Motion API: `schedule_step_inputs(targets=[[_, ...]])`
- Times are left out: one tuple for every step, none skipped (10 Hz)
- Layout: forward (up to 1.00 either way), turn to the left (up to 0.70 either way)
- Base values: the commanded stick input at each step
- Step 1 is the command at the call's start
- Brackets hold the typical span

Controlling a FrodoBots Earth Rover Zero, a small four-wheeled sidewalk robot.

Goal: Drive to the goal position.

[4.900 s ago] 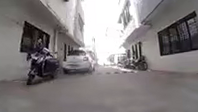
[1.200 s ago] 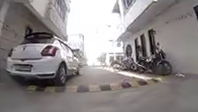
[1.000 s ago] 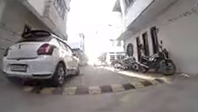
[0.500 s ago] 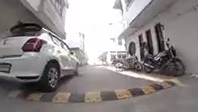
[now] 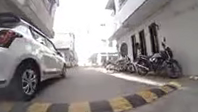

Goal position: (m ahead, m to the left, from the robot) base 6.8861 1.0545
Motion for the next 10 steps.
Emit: schedule_step_inputs(targets=[[1.00,0.00],[1.00,0.00],[1.00,0.00],[1.00,0.00],[1.00,0.00],[1.00,0.00],[1.00,0.00],[1.00,0.00],[1.00,0.00],[1.00,0.00]])
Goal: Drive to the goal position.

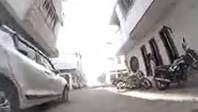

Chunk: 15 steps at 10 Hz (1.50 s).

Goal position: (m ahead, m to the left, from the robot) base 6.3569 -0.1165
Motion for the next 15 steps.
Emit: schedule_step_inputs(targets=[[1.00,0.00],[1.00,0.00],[1.00,0.00],[1.00,0.00],[1.00,0.00],[1.00,-0.40],[1.00,-0.40],[1.00,-0.40],[1.00,-0.40],[1.00,-0.40],[1.00,-0.40],[1.00,-0.40],[1.00,-0.40],[1.00,-0.40],[1.00,-0.32]])
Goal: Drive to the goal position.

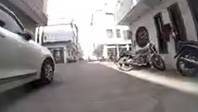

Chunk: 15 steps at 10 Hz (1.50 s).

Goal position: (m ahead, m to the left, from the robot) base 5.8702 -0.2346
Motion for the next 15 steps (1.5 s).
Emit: schedule_step_inputs(targets=[[1.00,0.00],[1.00,0.00],[1.00,0.00],[1.00,0.00],[1.00,0.00],[1.00,0.04],[1.00,0.38],[1.00,0.40],[1.00,0.40],[1.00,0.40],[1.00,0.22],[1.00,0.01],[1.00,0.00],[1.00,0.00],[1.00,0.00]])
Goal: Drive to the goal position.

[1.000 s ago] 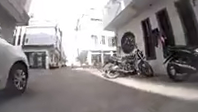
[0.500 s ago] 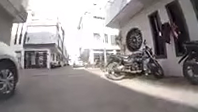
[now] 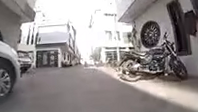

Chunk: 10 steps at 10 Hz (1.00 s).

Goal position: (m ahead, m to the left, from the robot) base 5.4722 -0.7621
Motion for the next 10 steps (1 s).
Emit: schedule_step_inputs(targets=[[1.00,0.00],[1.00,0.00],[1.00,0.00],[1.00,0.00],[1.00,0.00],[1.00,0.00],[1.00,0.00],[1.00,0.00],[1.00,0.00],[1.00,0.00]])
